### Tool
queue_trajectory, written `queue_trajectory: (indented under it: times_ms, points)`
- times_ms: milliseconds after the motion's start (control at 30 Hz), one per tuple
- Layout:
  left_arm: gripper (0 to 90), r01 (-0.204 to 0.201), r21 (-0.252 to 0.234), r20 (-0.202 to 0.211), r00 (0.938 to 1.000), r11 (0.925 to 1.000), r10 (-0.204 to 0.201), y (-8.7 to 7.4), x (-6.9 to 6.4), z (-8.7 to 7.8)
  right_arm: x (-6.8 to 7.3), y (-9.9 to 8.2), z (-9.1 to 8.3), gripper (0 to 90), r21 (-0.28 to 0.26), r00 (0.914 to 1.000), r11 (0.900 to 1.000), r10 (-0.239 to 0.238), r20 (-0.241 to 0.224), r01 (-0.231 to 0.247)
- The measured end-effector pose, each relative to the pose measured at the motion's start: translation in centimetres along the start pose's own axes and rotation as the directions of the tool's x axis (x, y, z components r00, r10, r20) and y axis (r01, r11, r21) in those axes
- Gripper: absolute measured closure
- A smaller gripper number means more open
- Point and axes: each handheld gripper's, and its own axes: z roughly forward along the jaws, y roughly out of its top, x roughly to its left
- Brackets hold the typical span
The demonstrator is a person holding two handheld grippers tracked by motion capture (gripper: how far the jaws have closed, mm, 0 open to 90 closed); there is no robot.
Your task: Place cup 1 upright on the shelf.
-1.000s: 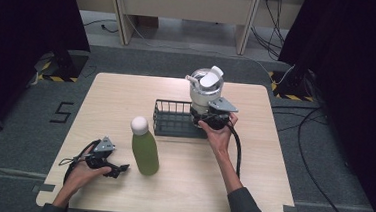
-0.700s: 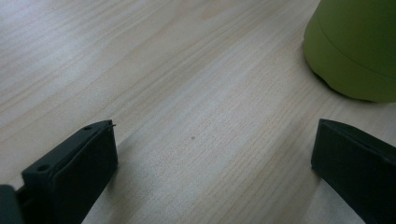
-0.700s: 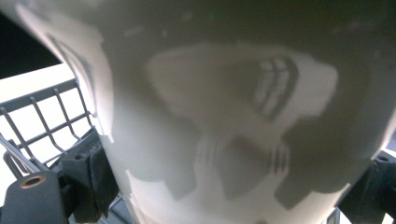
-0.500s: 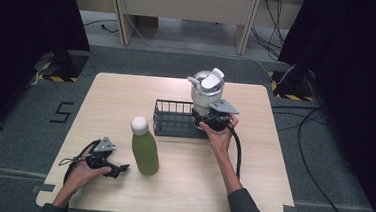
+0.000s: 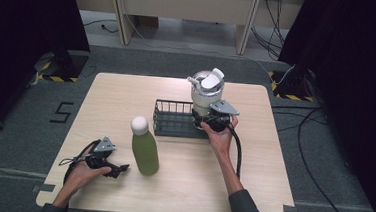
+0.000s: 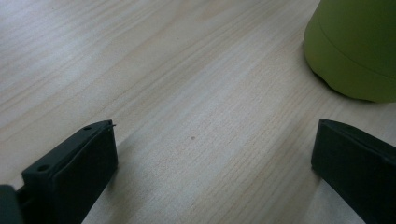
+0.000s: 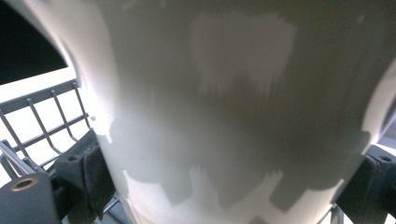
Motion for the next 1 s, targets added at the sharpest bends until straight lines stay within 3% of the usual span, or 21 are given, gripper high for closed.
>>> queue_trajectory:
  times_ms: [133,467,1000]
  points:
    - [0.0,0.0,0.0,0.0,1.0,1.0,0.0,0.0,0.0,0.0,0.2,0.0,-0.3,10.2,0.002,0.9998,0.9999,-0.011,0.014,0.011]
    - [0.0,0.0,-0.001,0.0,1.0,1.0,0.0,0.0,0.0,0.0,-0.1,0.2,-0.7,10.3,0.024,0.9999,0.9997,-0.002,-0.014,0.002]
    - [0.0,0.0,-0.002,-0.001,1.0,1.0,0.0,0.0,0.0,0.0,0.4,0.4,-1.8,10.1,0.048,0.9994,0.9987,0.016,0.03,-0.018]
